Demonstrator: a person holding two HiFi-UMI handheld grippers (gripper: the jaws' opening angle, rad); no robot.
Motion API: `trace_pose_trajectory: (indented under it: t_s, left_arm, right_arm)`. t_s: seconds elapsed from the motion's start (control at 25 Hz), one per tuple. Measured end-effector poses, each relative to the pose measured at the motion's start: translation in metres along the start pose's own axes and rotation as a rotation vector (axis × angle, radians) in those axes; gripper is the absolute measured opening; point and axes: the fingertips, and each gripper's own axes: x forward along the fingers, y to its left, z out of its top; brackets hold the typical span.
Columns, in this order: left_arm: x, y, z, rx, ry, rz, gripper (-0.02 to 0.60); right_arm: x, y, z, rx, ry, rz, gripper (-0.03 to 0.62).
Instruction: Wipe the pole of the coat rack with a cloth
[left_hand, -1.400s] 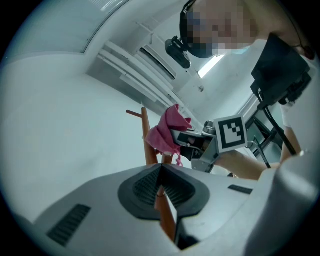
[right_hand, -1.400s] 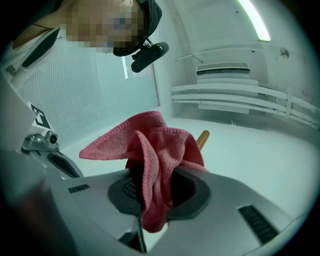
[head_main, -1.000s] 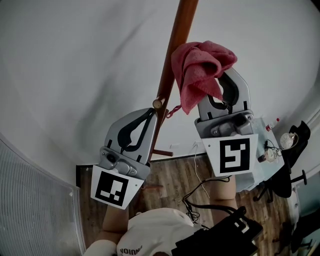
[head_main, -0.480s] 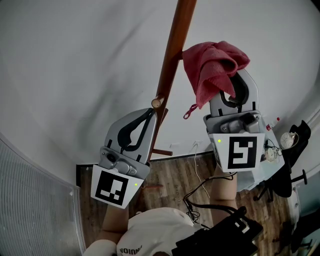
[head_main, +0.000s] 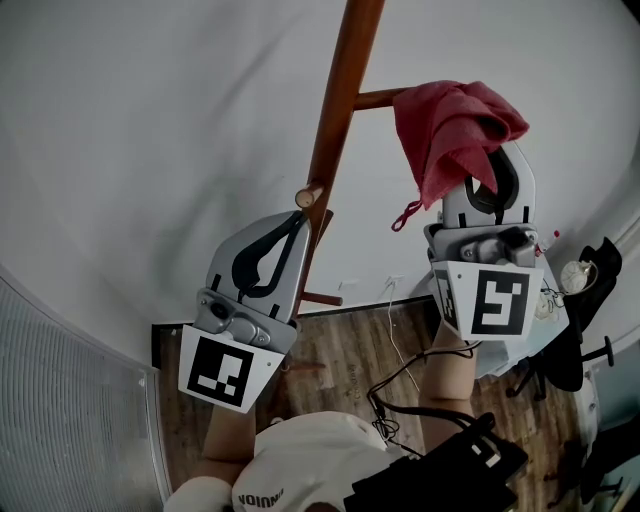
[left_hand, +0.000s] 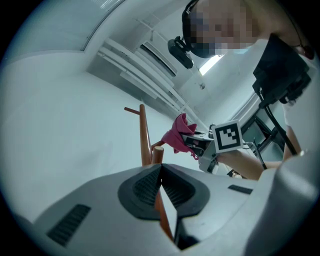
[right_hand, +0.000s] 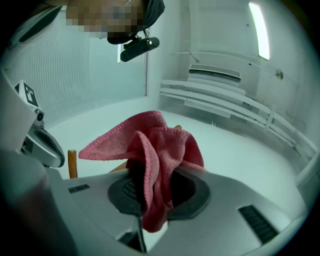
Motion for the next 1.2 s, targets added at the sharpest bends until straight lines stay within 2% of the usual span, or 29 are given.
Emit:
trace_pose_trajectory:
  t_s: [0.28, 0.44, 0.68, 0.88, 1.2]
  left_arm:
    - [0.0, -0.001, -0.004, -0.001, 0.016, -0.001, 0.014]
    - [-0.002, 0.0, -0.007, -0.006, 0.028, 0.006, 0.014]
    - [-0.007, 0.001, -0.011, -0.011, 0.044, 0.016, 0.014]
    - [-0.013, 0.005, -0.011, -0.011, 0.053, 0.034, 0.014]
    - [-0.023, 0.006, -0.012, -0.019, 0.068, 0.057, 0.014]
  right_arm:
    - [-0.009, -0.014, -0.003, 0.043, -0.011, -0.049, 0.084]
    - [-0.016, -0.012, -0.002, 0.089, -0.031, -0.041, 0.084]
    - [-0.024, 0.02, 0.002, 0.18, -0.081, 0.05, 0.084]
    - [-0.021, 0.057, -0.003, 0.218, -0.077, 0.151, 0.084]
    - [-0.014, 0.087, -0.022, 0.302, -0.029, 0.223, 0.084]
